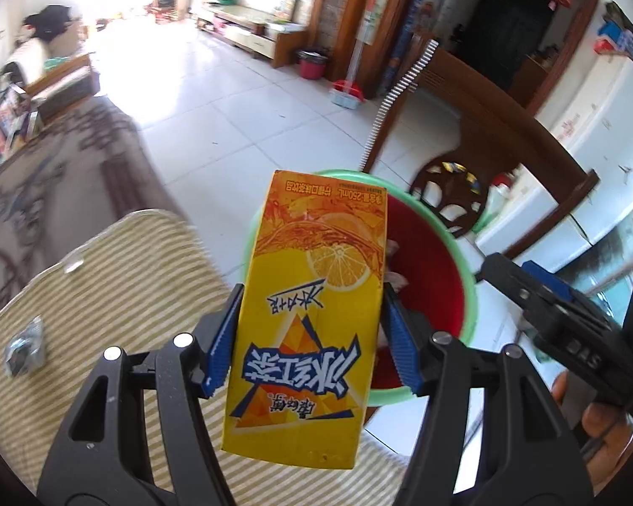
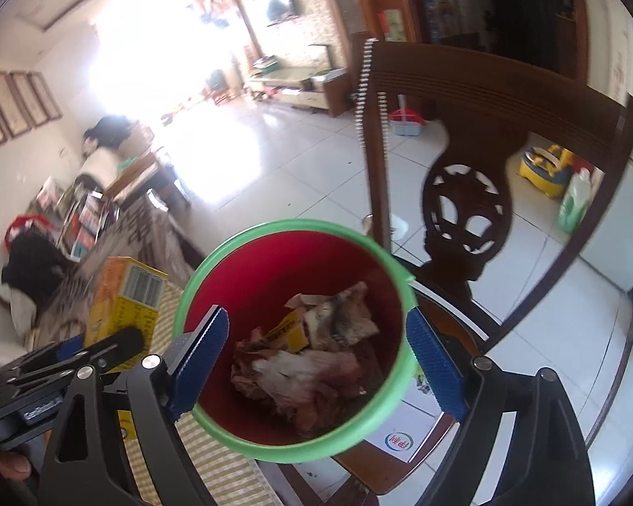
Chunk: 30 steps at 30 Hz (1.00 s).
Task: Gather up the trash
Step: 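Carry the juice box and crumpled paper over the red bucket and open both tools, then grasp the white milk carton with the left tool while the right tool grasps the plastic wrapper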
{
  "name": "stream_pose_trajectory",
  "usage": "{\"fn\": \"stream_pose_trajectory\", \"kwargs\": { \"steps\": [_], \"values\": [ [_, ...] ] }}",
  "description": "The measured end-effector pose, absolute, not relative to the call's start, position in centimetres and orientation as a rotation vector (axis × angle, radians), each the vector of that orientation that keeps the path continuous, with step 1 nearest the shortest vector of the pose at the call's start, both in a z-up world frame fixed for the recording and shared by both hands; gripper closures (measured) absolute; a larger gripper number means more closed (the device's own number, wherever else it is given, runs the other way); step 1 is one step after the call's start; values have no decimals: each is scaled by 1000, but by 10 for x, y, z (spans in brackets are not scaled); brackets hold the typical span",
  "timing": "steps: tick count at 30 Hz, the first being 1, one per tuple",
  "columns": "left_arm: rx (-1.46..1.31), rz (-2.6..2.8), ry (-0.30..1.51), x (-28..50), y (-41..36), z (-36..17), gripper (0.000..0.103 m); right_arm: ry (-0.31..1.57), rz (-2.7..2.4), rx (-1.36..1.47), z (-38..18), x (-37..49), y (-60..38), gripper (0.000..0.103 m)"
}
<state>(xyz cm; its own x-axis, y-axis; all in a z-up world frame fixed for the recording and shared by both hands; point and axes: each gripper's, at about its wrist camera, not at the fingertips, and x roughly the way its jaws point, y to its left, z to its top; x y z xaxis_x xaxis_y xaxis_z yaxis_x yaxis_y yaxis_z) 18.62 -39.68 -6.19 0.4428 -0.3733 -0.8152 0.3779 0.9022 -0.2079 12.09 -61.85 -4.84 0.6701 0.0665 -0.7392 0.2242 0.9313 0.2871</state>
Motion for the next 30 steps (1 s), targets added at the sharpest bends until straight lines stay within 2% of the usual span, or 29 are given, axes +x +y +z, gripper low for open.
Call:
{"fn": "stream_pose_trajectory", "kwargs": {
  "steps": [2,9,14,24,30],
  "values": [
    [22,-488,1033,188,-406,-66,26,838,-110,392,-48,114,-627,20],
    [28,-483,987,167,-391,-59,24,848,-113,396,-49,98,-622,20],
    [-6,-392,954,154,-340,-51,21,859,-51,372,-47,104,-592,20],
    [-101,-70,952,124,-175,-64,16,890,127,260,-38,112,-484,20],
    [-175,234,1014,103,-29,-91,15,942,182,226,-45,105,-424,19]
  ]
}}
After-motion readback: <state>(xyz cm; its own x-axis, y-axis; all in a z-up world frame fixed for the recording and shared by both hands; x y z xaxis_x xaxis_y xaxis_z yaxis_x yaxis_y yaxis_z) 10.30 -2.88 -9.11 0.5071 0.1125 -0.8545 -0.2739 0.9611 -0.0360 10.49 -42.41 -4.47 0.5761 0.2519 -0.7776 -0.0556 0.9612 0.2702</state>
